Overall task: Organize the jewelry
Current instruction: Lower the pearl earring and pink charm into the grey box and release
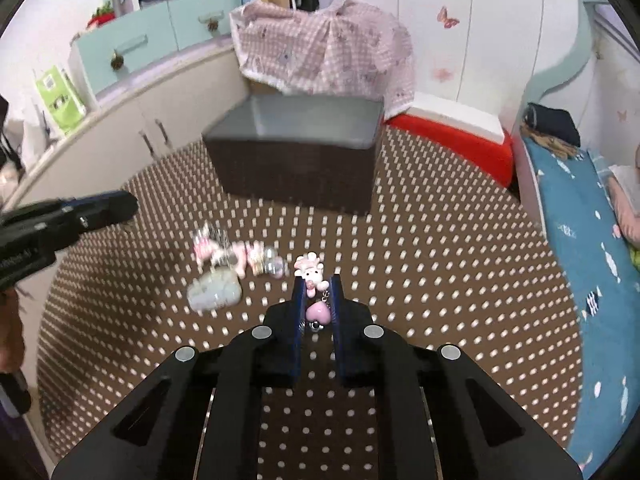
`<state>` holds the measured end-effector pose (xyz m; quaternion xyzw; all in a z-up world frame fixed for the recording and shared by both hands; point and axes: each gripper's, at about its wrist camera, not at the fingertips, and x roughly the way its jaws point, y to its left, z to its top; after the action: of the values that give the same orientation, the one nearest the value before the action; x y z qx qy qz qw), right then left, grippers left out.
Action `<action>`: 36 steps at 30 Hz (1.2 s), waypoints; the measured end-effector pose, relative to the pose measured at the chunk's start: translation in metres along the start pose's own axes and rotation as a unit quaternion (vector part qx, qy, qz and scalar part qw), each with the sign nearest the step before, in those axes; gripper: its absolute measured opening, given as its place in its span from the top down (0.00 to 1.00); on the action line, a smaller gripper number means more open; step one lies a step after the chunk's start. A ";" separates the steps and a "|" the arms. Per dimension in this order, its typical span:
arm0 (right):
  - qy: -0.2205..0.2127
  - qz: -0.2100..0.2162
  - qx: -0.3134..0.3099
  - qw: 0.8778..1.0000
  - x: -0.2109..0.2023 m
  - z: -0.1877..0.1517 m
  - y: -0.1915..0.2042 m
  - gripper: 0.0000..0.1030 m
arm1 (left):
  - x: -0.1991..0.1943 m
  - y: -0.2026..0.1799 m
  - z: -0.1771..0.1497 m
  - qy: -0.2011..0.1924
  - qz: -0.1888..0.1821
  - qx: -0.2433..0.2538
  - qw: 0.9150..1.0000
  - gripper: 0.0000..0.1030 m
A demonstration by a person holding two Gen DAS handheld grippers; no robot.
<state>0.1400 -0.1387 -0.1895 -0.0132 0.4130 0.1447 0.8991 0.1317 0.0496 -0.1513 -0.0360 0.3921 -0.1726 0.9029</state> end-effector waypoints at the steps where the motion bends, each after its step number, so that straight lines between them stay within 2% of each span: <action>1: -0.010 -0.002 -0.001 1.000 -0.007 0.006 -0.001 0.88 | -0.002 -0.002 0.004 -0.004 -0.004 0.002 1.000 0.91; 5: -0.037 0.001 0.003 0.999 -0.022 0.029 -0.006 0.88 | -0.006 -0.008 0.027 -0.015 -0.032 0.004 0.999 0.91; 9: -0.056 0.010 0.014 0.998 -0.028 0.059 -0.014 0.88 | -0.001 -0.011 0.057 -0.019 -0.043 0.004 0.999 0.91; 13: -0.063 0.019 0.023 0.998 -0.023 0.085 -0.021 0.88 | 0.014 -0.008 0.083 -0.011 -0.064 -0.013 0.998 0.91; 18: -0.054 0.026 0.026 0.998 -0.001 0.107 -0.024 0.88 | 0.041 -0.002 0.105 0.010 -0.064 -0.031 0.997 0.91; 24: -0.025 0.030 0.027 0.999 0.037 0.114 -0.020 0.88 | 0.079 0.007 0.109 0.052 -0.059 -0.048 0.996 0.91; 30: -0.004 0.035 0.026 0.999 0.063 0.113 -0.019 0.88 | 0.101 0.012 0.100 0.073 -0.053 -0.052 0.995 0.91; 36: 0.003 0.036 0.028 0.999 0.072 0.110 -0.019 0.88 | 0.112 0.013 0.096 0.087 -0.054 -0.057 0.993 0.91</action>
<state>0.2713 -0.1234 -0.1726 0.0263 0.4197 0.1656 0.8920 0.2758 0.0170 -0.1654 -0.0937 0.4758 -0.2006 0.8512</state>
